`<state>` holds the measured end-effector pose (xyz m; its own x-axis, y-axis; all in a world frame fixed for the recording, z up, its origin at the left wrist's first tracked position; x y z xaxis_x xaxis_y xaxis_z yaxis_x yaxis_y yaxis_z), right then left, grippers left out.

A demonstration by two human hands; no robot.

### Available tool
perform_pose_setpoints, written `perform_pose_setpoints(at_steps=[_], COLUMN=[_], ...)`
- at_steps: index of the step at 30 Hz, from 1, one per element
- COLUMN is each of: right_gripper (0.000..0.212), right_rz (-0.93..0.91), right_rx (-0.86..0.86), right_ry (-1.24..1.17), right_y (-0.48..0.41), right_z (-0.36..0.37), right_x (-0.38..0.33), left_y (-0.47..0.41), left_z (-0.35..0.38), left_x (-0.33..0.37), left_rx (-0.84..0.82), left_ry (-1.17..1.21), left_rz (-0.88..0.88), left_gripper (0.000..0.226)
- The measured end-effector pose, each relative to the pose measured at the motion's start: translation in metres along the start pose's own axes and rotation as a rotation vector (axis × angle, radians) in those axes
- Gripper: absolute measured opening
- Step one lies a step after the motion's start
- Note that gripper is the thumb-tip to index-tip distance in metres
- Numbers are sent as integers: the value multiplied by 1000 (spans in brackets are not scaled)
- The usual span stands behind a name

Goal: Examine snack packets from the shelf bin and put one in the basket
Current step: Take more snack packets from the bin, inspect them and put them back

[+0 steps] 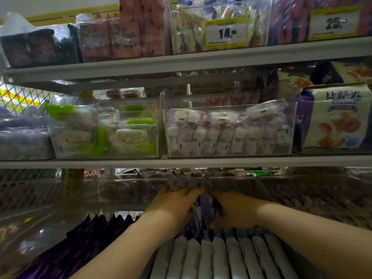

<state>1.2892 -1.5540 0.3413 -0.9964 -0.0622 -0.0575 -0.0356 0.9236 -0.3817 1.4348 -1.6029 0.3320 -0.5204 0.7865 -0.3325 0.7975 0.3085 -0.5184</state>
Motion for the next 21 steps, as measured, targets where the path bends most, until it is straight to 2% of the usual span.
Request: perform_pose_setpoints(at_steps=[3, 5, 8, 11, 16, 21], right_gripper=[90, 85, 46, 26, 19, 19], right_rz=[7, 14, 42, 88, -25, -50], right_rx=[-85, -106, -109, -138, -221, -242], right_ry=[-56, -44, 149, 195, 114, 63], right_y=[8, 14, 21, 19, 9, 10], right_z=[-16, -26, -33, -30, -14, -8], right_x=[9, 14, 26, 34, 23, 26], left_y=[3, 4, 2, -12, -36, -35], left_z=[2, 0, -8, -15, -7, -3], left_x=[2, 3, 9, 26, 44, 34], left_rx=[-1, 7, 68, 80, -66, 0], left_ry=[-55, -66, -65, -119, -229, -195], left_rz=[58, 55, 83, 203, 315, 326], left_gripper=[66, 66, 72, 60, 40, 35])
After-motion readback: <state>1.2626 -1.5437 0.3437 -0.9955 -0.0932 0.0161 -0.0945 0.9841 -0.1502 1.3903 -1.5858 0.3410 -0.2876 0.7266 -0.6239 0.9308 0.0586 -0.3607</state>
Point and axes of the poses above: each hand's wrist, its own y-axis away from the middle knuckle, its own z-axis out of the palm, x = y × z, the point moved 4 cm from there along -y, towards the middle knuckle, and after that the axes turned 12 degrees about z, right-handed, at the moved point
